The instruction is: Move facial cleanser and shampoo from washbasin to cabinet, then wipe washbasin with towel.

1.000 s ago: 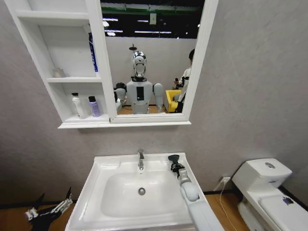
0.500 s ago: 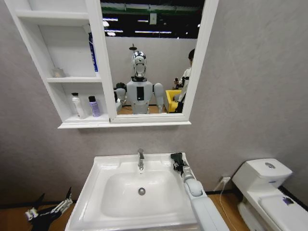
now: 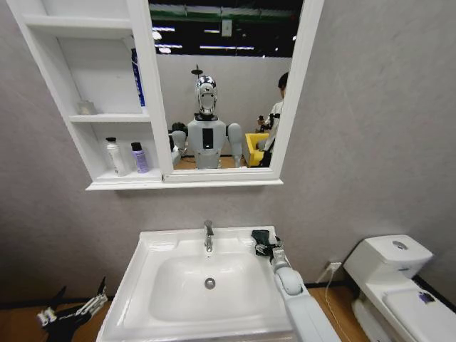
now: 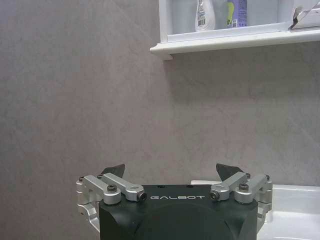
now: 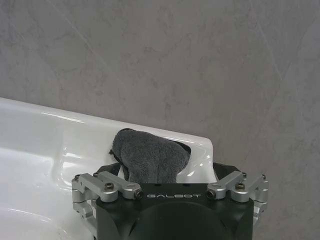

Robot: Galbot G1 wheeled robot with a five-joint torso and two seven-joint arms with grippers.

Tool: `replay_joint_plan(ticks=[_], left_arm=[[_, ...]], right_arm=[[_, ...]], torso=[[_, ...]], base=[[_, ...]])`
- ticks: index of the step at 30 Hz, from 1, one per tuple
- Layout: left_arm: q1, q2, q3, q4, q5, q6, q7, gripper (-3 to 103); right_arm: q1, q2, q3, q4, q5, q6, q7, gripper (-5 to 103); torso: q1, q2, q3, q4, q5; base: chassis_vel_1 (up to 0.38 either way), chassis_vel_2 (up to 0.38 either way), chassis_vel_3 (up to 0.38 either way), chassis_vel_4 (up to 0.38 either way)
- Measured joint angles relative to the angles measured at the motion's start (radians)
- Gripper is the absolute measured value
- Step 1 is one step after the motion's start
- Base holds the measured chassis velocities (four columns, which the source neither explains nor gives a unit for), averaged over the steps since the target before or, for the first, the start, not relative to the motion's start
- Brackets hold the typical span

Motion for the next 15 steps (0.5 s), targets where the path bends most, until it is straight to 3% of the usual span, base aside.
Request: replay_joint_plan(ticks=[6,10,15], left_arm=[[0.000,0.000,0.000,0.000,0.000,0.000,0.000,100],[0.000,0.000,0.000,0.000,0.000,0.000,0.000,100],[0.000,0.000,0.000,0.000,0.000,0.000,0.000,100]], right_arm=[[-0.081,-0.012,0.001,0.124,0.017,0.006,0.010,100],[-0.235,-0.011,0.021,0.330,0.026,0.023,0.021,100],[-0.451,0.035,0.055,0.514,-0.070,0.081,0.055,100]], torso=[[0.000,0.000,0.000,0.0000,-0.0002],[0.000,0.000,0.000,0.0000,-0.0003],[0.000,0.000,0.000,-0.0003,-0.0001]], base=[[0.000,0.000,0.000,0.000],[0.000,0.000,0.000,0.000],[0.000,0.000,0.000,0.000]])
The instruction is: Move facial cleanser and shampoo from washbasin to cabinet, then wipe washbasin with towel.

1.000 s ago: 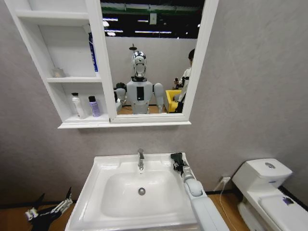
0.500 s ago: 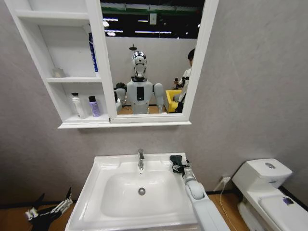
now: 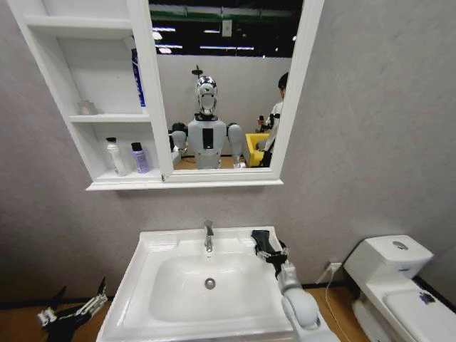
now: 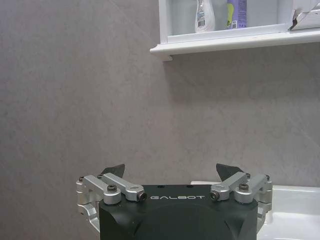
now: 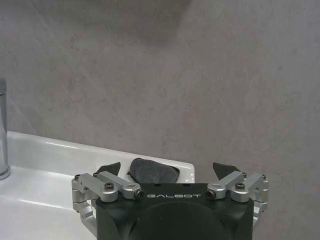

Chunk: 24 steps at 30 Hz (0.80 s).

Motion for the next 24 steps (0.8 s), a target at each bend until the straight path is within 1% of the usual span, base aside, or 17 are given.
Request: replay_joint_plan(ticks=[1,2,4,6,9,16,17,19,20,21,22,23,24], left_arm=[[0.000,0.000,0.000,0.000,0.000,0.000,0.000,100],[0.000,0.000,0.000,0.000,0.000,0.000,0.000,100],[0.000,0.000,0.000,0.000,0.000,0.000,0.000,100],[0.000,0.000,0.000,0.000,0.000,0.000,0.000,100],[0.000,0.000,0.000,0.000,0.000,0.000,0.000,100],[0.000,0.000,0.000,0.000,0.000,0.000,0.000,100],[0.000,0.000,0.000,0.000,0.000,0.000,0.000,100],[0.000,0.000,0.000,0.000,0.000,0.000,0.000,100],[0.000,0.000,0.000,0.000,0.000,0.000,0.000,100],[0.000,0.000,0.000,0.000,0.000,0.000,0.000,100],[0.000,0.000,0.000,0.000,0.000,0.000,0.000,100],[0.000,0.000,0.000,0.000,0.000,0.000,0.000,100],[0.000,0.000,0.000,0.000,0.000,0.000,0.000,100]], right_arm=[[-0.052,0.016,0.003,0.039,-0.032,0.017,0.015,100],[-0.052,0.016,0.003,0.039,-0.032,0.017,0.015,100],[-0.126,0.042,0.004,0.093,-0.079,0.054,0.035,100],[-0.140,0.046,0.004,0.100,-0.097,0.066,0.037,100],[-0.149,0.054,0.006,0.104,-0.150,0.099,0.046,100],[-0.149,0.054,0.006,0.110,-0.151,0.100,0.053,100],[-0.149,0.054,0.005,0.110,-0.150,0.101,0.054,100],[-0.150,0.054,0.005,0.110,-0.148,0.101,0.054,100],[-0.150,0.053,0.004,0.110,-0.143,0.101,0.054,100],[-0.150,0.050,0.004,0.110,-0.140,0.101,0.054,100],[-0.146,0.044,0.004,0.106,-0.133,0.101,0.053,100],[-0.146,0.044,0.004,0.106,-0.133,0.101,0.053,100],[-0.141,0.038,0.004,0.104,-0.126,0.097,0.052,100]], torso=[[0.000,0.000,0.000,-0.0001,0.0001],[0.000,0.000,0.000,-0.0001,0.0001],[0.000,0.000,0.000,0.0000,0.0000],[0.000,0.000,0.000,0.0001,0.0000],[0.001,0.000,0.000,0.0005,0.0000],[0.000,0.000,0.000,0.0005,-0.0002],[0.000,0.000,0.000,0.0004,0.0003],[0.000,0.000,0.000,0.0002,0.0008],[0.000,0.000,0.000,0.0001,-0.0003],[0.000,0.000,0.000,0.0001,-0.0005],[0.000,0.000,0.000,0.0004,0.0007],[0.000,0.000,0.000,0.0004,0.0007],[0.000,0.000,0.000,0.0005,-0.0001]], base=[[0.000,0.000,0.000,0.000],[0.000,0.000,0.000,0.000],[0.000,0.000,0.000,0.000],[0.000,0.000,0.000,0.000],[0.079,-0.071,-0.066,0.073],[0.145,-0.147,-0.138,0.149],[0.184,-0.231,-0.199,0.210],[0.241,-0.231,-0.243,0.199],[0.229,-0.249,-0.243,0.240],[0.229,-0.251,-0.257,0.240],[0.294,-0.251,-0.263,0.270],[0.294,-0.251,-0.263,0.270],[0.289,-0.264,-0.263,0.292]])
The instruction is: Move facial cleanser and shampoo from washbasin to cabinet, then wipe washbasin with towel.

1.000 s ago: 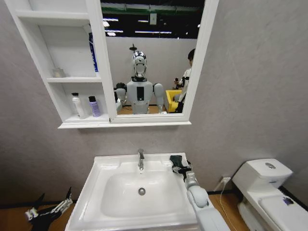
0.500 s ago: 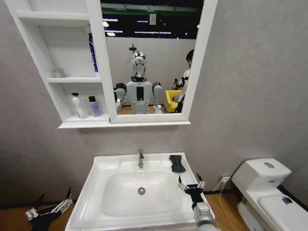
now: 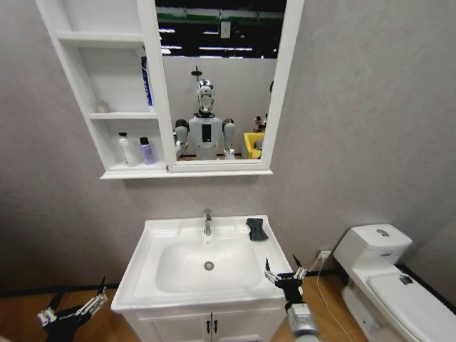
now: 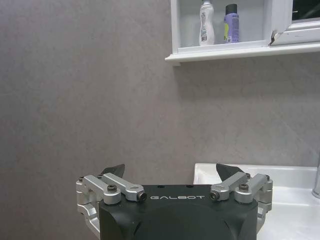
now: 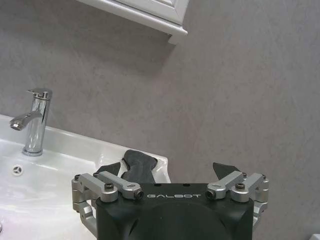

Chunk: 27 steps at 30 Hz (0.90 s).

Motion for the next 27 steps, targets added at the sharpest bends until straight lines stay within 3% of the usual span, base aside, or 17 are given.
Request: replay_joint_plan(ticks=[12,13,18,19,22,23,25,27], left_arm=[[0.000,0.000,0.000,0.000,0.000,0.000,0.000,100],[0.000,0.000,0.000,0.000,0.000,0.000,0.000,100],[0.000,0.000,0.000,0.000,0.000,0.000,0.000,100],[0.000,0.000,0.000,0.000,0.000,0.000,0.000,100],[0.000,0.000,0.000,0.000,0.000,0.000,0.000,100],[0.000,0.000,0.000,0.000,0.000,0.000,0.000,100],[0.000,0.000,0.000,0.000,0.000,0.000,0.000,100],[0.000,0.000,0.000,0.000,0.000,0.000,0.000,100]], right_arm=[[0.032,-0.021,-0.024,0.000,0.018,-0.032,-0.028,100],[0.030,-0.021,-0.024,0.000,0.019,-0.032,-0.030,100],[0.020,-0.021,-0.023,-0.001,0.019,-0.023,-0.032,100],[0.018,-0.021,-0.021,-0.001,0.019,-0.021,-0.032,100],[0.013,-0.021,-0.020,0.000,0.019,-0.013,-0.035,100],[0.011,-0.021,-0.020,0.001,0.019,-0.007,-0.039,100],[0.011,-0.021,-0.019,0.001,0.017,-0.002,-0.041,100],[0.010,-0.022,-0.018,0.001,0.015,0.001,-0.047,100]], torso=[[0.000,0.000,0.000,-0.0003,0.0012],[-0.001,0.000,0.000,-0.0003,-0.0005],[0.000,0.000,0.000,-0.0002,0.0008],[0.000,0.000,0.000,-0.0006,-0.0008],[0.000,0.000,0.000,-0.0001,0.0015],[0.000,0.000,0.000,-0.0004,-0.0005],[0.000,0.000,0.000,-0.0005,-0.0009],[0.000,0.000,0.000,0.0001,0.0013]], base=[[0.356,-0.349,-0.338,0.351],[0.323,-0.375,-0.353,0.345],[0.371,-0.367,-0.351,0.355],[0.317,-0.358,-0.325,0.344],[0.364,-0.350,-0.328,0.337],[0.331,-0.347,-0.353,0.323],[0.363,-0.361,-0.353,0.350],[0.376,-0.320,-0.346,0.340]])
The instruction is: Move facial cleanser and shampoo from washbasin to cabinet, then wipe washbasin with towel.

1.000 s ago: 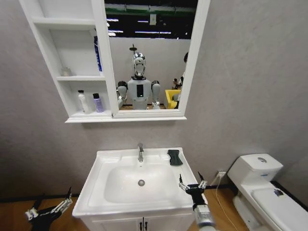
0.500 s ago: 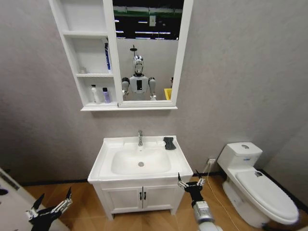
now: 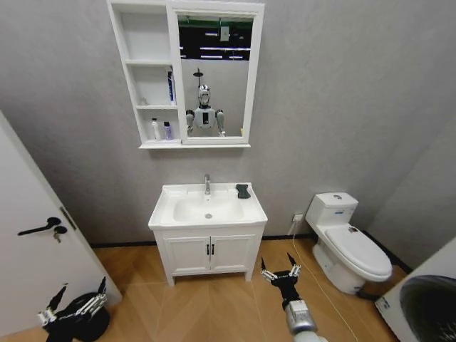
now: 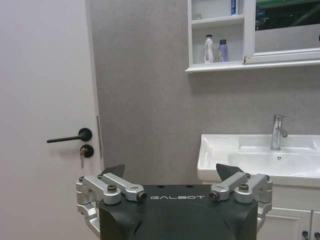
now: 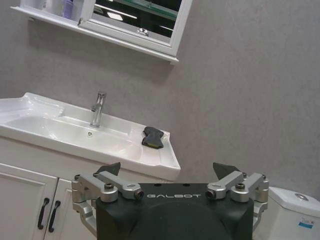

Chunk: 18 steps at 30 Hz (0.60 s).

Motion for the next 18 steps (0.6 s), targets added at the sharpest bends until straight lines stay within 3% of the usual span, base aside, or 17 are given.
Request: replay_joint_plan(ticks=[3,5,8,10,13,15,18], left_arm=[[0.000,0.000,0.000,0.000,0.000,0.000,0.000,100],[0.000,0.000,0.000,0.000,0.000,0.000,0.000,100],[0.000,0.000,0.000,0.000,0.000,0.000,0.000,100],[0.000,0.000,0.000,0.000,0.000,0.000,0.000,100],[0.000,0.000,0.000,0.000,0.000,0.000,0.000,100],[0.000,0.000,0.000,0.000,0.000,0.000,0.000,100],[0.000,0.000,0.000,0.000,0.000,0.000,0.000,100]], right_arm=[[-0.002,-0.001,0.001,0.000,-0.003,0.000,-0.012,100],[-0.005,-0.001,0.003,0.000,-0.011,0.000,-0.039,100],[-0.008,0.000,0.005,-0.001,-0.014,0.005,-0.057,100],[-0.004,0.004,0.006,-0.014,-0.024,0.020,-0.053,100],[-0.003,0.004,0.010,-0.017,-0.042,0.020,-0.051,100],[-0.003,0.004,0.012,-0.018,-0.046,0.020,-0.049,100],[-0.003,0.004,0.012,-0.018,-0.047,0.020,-0.049,100]], torso=[[0.000,0.000,0.000,-0.0006,-0.0022],[0.000,0.000,0.000,0.0000,-0.0003],[-0.001,0.001,0.000,-0.0006,-0.0022],[-0.001,0.001,0.000,-0.0002,-0.0003],[-0.001,0.001,-0.001,0.0005,-0.0014],[-0.001,0.001,0.000,-0.0011,-0.0015],[0.000,0.000,0.000,-0.0008,-0.0006]], base=[[0.324,-0.381,-0.349,0.334],[0.359,-0.352,-0.368,0.344],[0.322,-0.319,-0.286,0.322],[0.274,-0.249,-0.287,0.253],[0.120,-0.170,-0.153,0.203],[-0.010,0.019,-0.086,0.027],[-0.048,-0.038,-0.055,-0.009]])
